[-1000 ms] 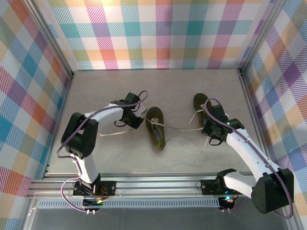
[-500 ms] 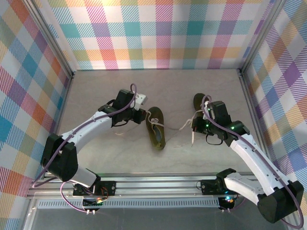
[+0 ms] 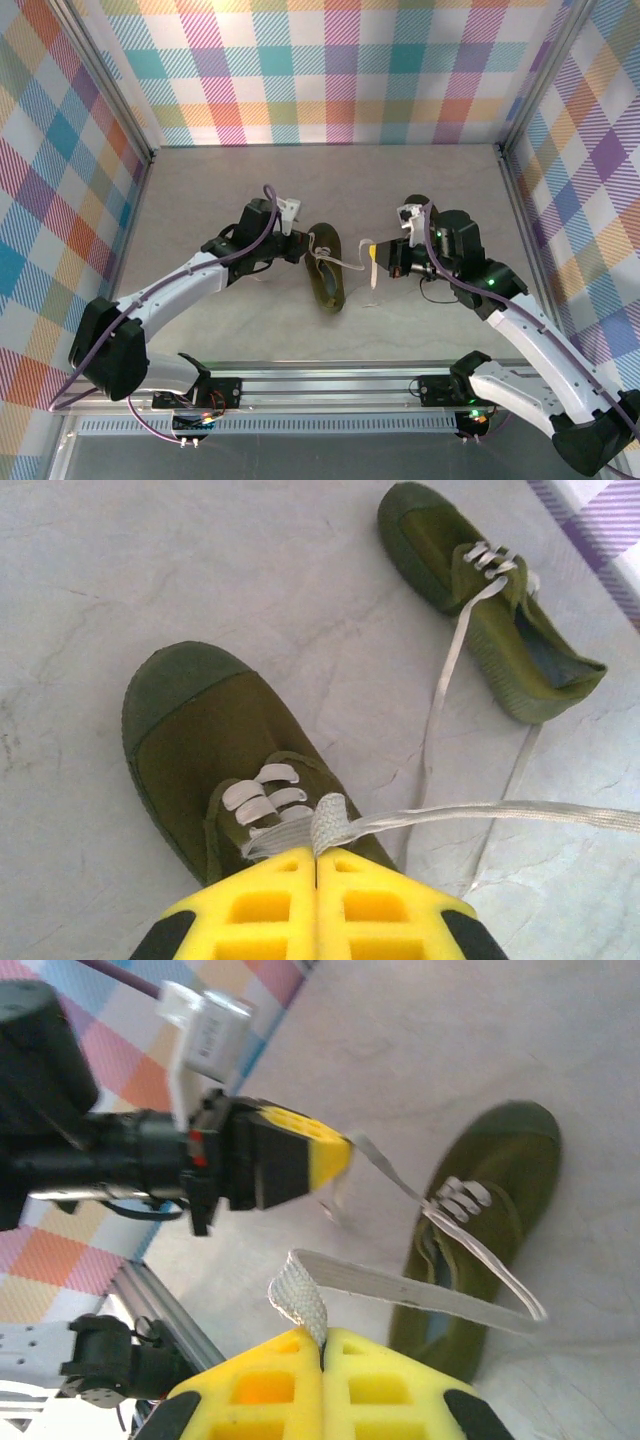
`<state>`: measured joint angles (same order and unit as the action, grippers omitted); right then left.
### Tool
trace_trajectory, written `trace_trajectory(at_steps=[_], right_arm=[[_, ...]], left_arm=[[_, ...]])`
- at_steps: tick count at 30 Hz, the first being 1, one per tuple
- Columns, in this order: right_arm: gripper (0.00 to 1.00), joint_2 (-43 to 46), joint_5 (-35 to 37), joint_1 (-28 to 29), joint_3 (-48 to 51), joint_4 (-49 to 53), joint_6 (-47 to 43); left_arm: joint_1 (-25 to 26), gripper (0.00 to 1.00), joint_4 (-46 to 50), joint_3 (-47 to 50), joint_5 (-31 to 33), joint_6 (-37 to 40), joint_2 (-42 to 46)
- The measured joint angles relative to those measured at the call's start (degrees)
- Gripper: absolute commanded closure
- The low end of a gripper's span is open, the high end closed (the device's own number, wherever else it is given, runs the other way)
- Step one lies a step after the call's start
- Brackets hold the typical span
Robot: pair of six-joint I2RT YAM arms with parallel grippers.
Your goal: Tie the shoes
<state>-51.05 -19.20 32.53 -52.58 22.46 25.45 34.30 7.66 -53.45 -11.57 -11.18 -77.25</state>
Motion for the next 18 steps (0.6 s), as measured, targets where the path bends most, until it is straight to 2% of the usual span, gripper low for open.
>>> trace_trajectory(at_steps=[5, 11, 18], right_arm=[[1.0, -1.6, 1.0, 1.7, -3.6, -0.9, -1.2], [1.0, -9.3, 13.4, 2.0, -11.5, 4.2, -1.1], [1.0, -19.5, 22.2, 2.0, -18.7, 9.5, -1.2]], left_arm=[[1.9, 1.0, -2.2, 0.6, 1.2, -2.4, 0.0], [3.4, 1.0, -4.9, 3.3, 3.6, -3.9, 0.8], [6.1, 1.0, -7.3, 4.5, 9.2, -2.3, 0.8]])
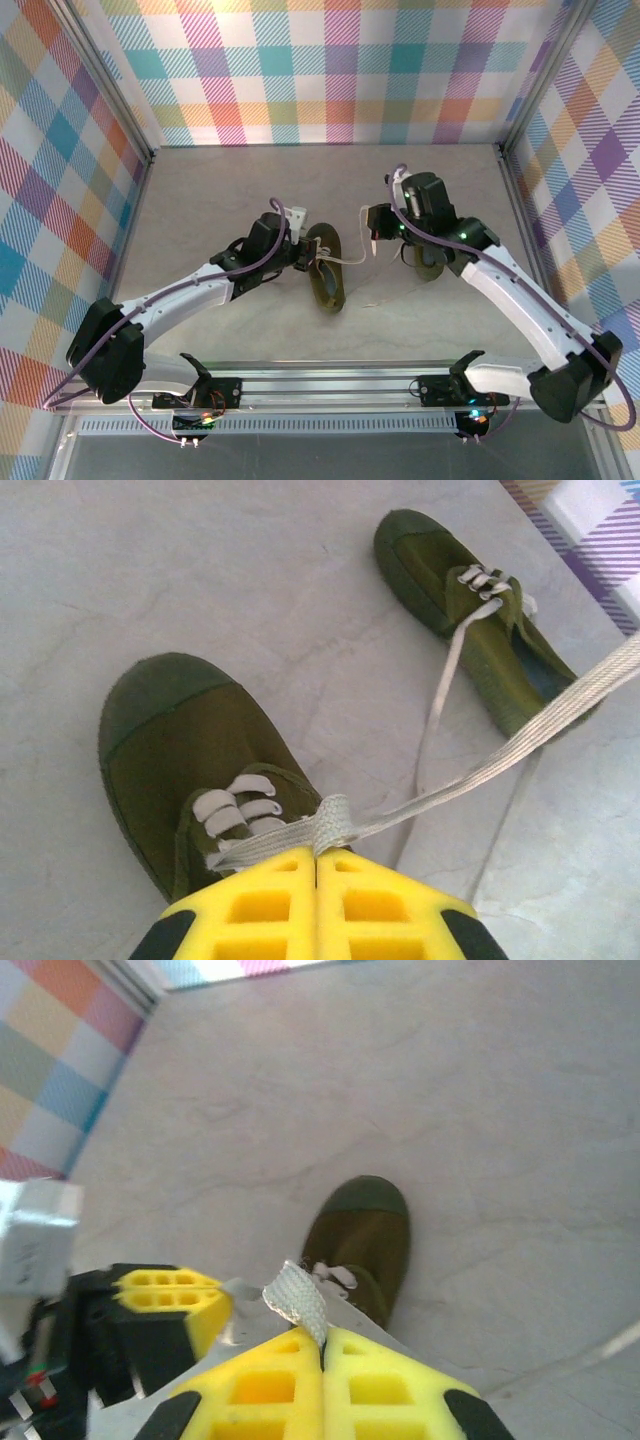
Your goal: Tie the shoes
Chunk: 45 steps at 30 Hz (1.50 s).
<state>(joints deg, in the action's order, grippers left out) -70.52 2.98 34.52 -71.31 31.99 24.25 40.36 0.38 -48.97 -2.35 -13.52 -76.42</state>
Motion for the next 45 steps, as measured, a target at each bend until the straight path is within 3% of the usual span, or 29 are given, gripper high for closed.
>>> trace_trajectory(at_steps=[13, 24, 38, 45], right_arm=[[1.0, -12.3, 2.6, 0.0, -13.6, 5.4, -5.9], [1.0, -8.8, 4.5, 0.0, -11.9, 5.4, -7.2], [1.0, -6.7, 8.1, -0.3, -8.9, 6.4, -7.2], [1.0, -13.5, 4.4, -0.5, -8.9, 5.9, -7.2]], left_arm=[[1.5, 1.0, -1.7, -0.1, 9.2, 6.1, -0.4], [1.5, 1.0, -1.9, -3.4, 2.1, 6.6, -2.1], [1.5, 1.0, 0.1, -5.6, -1.7, -4.9, -1.7], [1.5, 1.0, 1.9, -3.8, 1.9, -12.5, 1.4]])
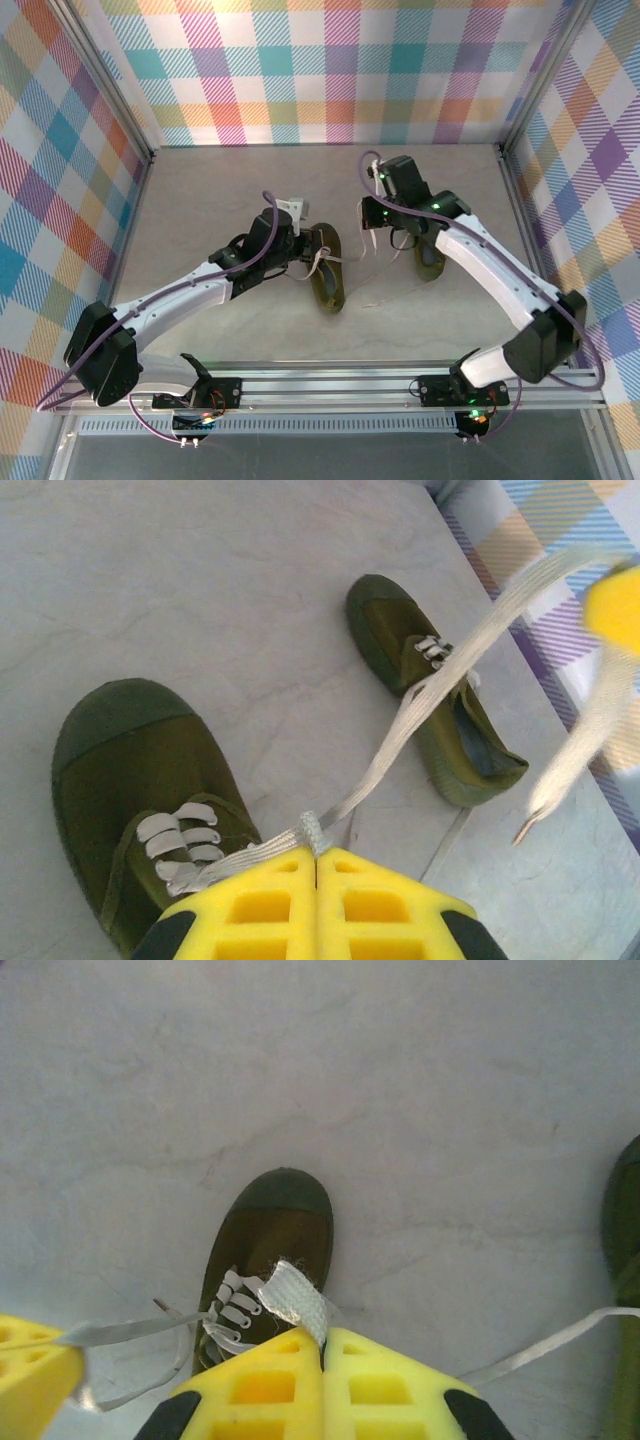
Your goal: Tie the shoes
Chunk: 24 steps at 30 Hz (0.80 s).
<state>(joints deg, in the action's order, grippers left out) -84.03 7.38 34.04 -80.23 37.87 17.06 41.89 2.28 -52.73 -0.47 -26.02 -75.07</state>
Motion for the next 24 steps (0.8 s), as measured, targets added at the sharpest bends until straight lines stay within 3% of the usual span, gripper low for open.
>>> trace_trajectory(at_steps=[7, 11, 12, 14, 19, 24], right_arm=[[1.0, -15.1, -1.4, -1.5, -1.4, -1.4, 0.0], [0.52, -21.2, 1.9, -1.8, -2.9, -2.0, 0.9], [0.45, -21.0, 3.0, -1.8, -2.0, -2.6, 1.5], [0.39, -17.3, 5.8, -1.8, 2.4, -5.4, 2.8], [0.39, 2.1, 7.1, -0.6, 17.2, -11.2, 4.4], [0.38, 14.3, 0.0, 11.1, 28.4, -25.1, 2.5]], left_arm=[[0.0, 1.0, 2.5, 0.0, 4.2, -6.1, 0.3], [0.0, 1.0, 5.2, 0.0, 7.3, -9.8, 0.3], [0.0, 1.0, 5.7, 0.0, 8.0, -10.7, 0.3], [0.0, 1.0, 7.0, 0.0, 9.2, -12.6, 0.3], [0.0, 1.0, 9.4, -0.7, 10.9, -16.5, 0.2], [0.0, 1.0, 11.1, -3.2, 11.3, -20.5, -0.6]])
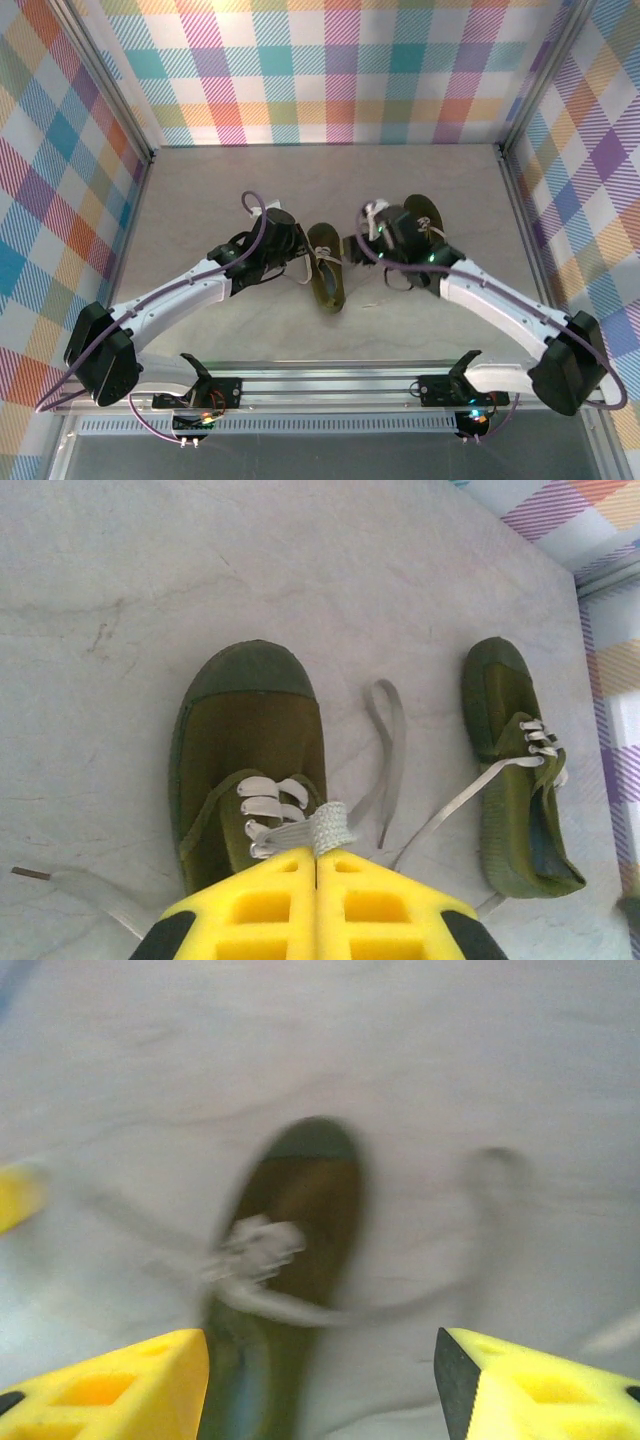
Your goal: Tie the shoes
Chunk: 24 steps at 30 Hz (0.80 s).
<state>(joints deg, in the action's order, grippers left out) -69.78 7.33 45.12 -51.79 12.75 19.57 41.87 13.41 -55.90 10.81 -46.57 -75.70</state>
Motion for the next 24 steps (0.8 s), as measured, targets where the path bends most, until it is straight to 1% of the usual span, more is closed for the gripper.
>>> trace_trajectory(at_steps=[2, 4, 8, 11, 14, 16, 19, 24], right_arm=[[0.38, -0.1, -2.0, 4.7, 4.0, -6.0, 0.1], [0.38, -1.4, -3.6, 6.8, 7.8, -11.7, 0.6], [0.39, -7.2, -4.0, 7.0, 11.7, -22.0, 2.3], [0.37, -11.3, -3.8, 7.0, 12.1, -28.4, 3.8], [0.37, -14.3, -4.0, 7.1, 11.6, -33.2, 4.2], [0.4, -16.2, -3.5, 7.3, 10.4, -34.6, 4.7], [0.46, -18.5, 0.5, 7.4, 8.1, -34.3, 6.2], [0.55, -19.1, 11.4, 7.5, 6.4, -30.4, 10.4]], left_arm=[[0.0, 1.0, 0.0, -0.5, 0.0, -1.3, -0.3], [0.0, 1.0, 0.1, -0.5, -0.1, -2.4, -0.4], [0.0, 1.0, 0.2, -0.5, -0.2, -3.8, -0.5], [0.0, 1.0, 0.5, -0.5, -0.2, -4.3, -0.5], [0.0, 1.0, 0.9, -0.5, -0.2, -4.9, -0.5], [0.0, 1.0, 1.4, -0.5, -0.2, -5.0, -0.5], [0.0, 1.0, 1.6, -0.5, -0.2, -5.1, -0.5], [0.0, 1.0, 1.6, -0.5, -0.2, -5.1, -0.4]])
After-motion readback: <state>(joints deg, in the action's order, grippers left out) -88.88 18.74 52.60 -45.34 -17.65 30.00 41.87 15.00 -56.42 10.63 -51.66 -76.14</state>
